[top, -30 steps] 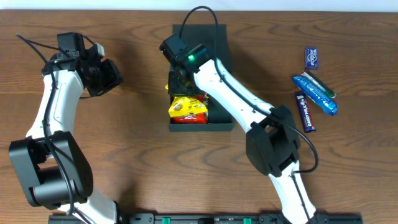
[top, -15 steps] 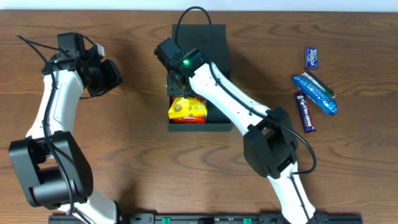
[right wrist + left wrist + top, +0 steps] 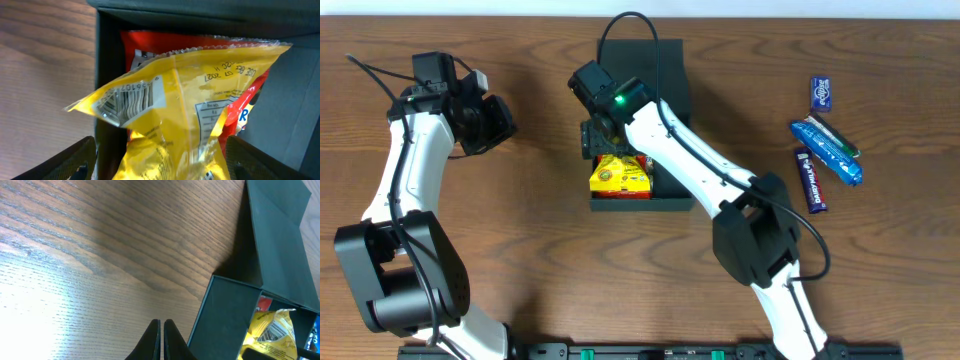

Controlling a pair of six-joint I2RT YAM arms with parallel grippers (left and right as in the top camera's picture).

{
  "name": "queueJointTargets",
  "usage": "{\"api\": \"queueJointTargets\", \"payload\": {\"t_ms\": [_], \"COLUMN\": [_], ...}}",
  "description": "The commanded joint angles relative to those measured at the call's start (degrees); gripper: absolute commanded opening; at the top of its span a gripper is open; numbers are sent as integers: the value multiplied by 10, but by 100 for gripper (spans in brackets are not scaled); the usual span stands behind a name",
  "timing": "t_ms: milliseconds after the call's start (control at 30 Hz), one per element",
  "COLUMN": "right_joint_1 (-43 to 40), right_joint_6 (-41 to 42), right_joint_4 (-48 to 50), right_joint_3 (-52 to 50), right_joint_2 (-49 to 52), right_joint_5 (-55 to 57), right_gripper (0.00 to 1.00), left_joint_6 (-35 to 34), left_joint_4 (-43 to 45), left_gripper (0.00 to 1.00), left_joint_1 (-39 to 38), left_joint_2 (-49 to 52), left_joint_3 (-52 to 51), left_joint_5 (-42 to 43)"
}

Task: Pack container
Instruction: 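Carry the yellow bag over the box and lower it inside, then release the yellow bag and move the right gripper to the blue bar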

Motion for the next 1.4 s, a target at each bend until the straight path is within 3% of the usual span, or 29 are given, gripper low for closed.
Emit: {"api": "queueJointTargets", "payload": {"t_ms": [0, 200, 300, 367, 533, 833, 1367], "right_joint_1": [-9, -37, -107, -162, -301, -463, -498], "right_joint_6": [-39, -90, -158, -214, -313, -398, -554], "right_joint_4": [1, -9, -39, -68, -155, -107, -69], "right_joint_3": [11, 11, 11, 11, -1, -41, -49], "right_joint_2": [-68, -155, -211, -223, -207, -125, 16], "right_joint_5": [1, 68, 171, 179, 195, 198, 112], "right_gripper": [88, 94, 88, 89, 80, 86, 80], "left_joint_6": [13, 13, 12, 13, 12, 12, 12], "left_joint_4": [2, 1, 1, 1, 2, 5, 5], "left_gripper": [6, 6, 6, 6, 6, 6, 13], "left_joint_1": [2, 2, -1, -5, -17, -20, -20], "left_joint_2": [-7, -7, -7, -7, -7, -7, -7], "left_joint_3": [10, 10, 9, 9, 9, 9, 9], "left_joint_5": [-8, -8, -8, -8, -11, -12, -12]}}
